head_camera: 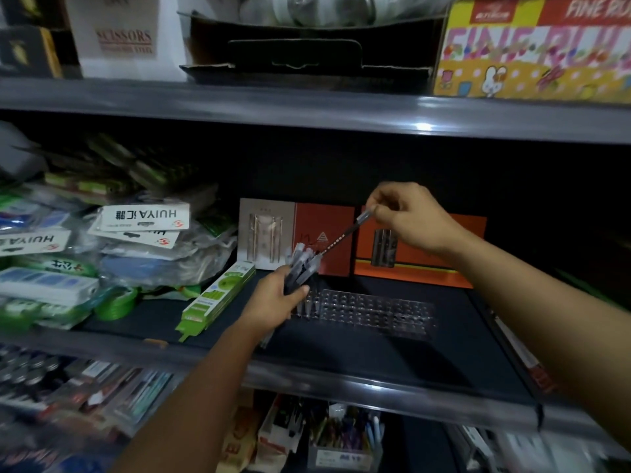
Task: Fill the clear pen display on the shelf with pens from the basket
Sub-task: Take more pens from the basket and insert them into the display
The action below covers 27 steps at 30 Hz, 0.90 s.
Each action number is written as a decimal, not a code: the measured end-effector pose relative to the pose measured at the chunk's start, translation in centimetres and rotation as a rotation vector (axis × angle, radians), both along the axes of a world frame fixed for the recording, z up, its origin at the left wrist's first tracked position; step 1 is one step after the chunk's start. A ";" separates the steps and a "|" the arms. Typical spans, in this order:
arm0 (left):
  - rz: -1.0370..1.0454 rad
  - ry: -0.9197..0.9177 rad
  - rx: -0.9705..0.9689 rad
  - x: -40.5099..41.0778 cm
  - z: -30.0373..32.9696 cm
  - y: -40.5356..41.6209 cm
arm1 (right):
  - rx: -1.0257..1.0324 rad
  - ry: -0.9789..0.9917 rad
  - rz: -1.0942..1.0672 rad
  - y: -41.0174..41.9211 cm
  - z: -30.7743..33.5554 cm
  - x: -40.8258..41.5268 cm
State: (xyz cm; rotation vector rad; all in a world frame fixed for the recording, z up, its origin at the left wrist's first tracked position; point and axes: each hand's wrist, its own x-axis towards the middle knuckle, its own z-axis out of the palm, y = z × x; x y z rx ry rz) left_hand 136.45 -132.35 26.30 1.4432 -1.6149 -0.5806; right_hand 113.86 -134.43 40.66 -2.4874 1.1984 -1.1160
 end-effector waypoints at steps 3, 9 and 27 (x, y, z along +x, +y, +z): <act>0.031 -0.022 0.018 0.8 -0.1 -0.2 | 0.003 -0.012 -0.035 -0.7 0.1 0.0; 0.045 -0.038 -0.004 1.9 -0.3 -0.5 | 0.043 -0.030 -0.051 -2.7 -0.7 0.8; 0.027 -0.009 -0.001 1.9 -0.9 -2.3 | 0.034 0.365 0.003 -6.1 -5.6 4.9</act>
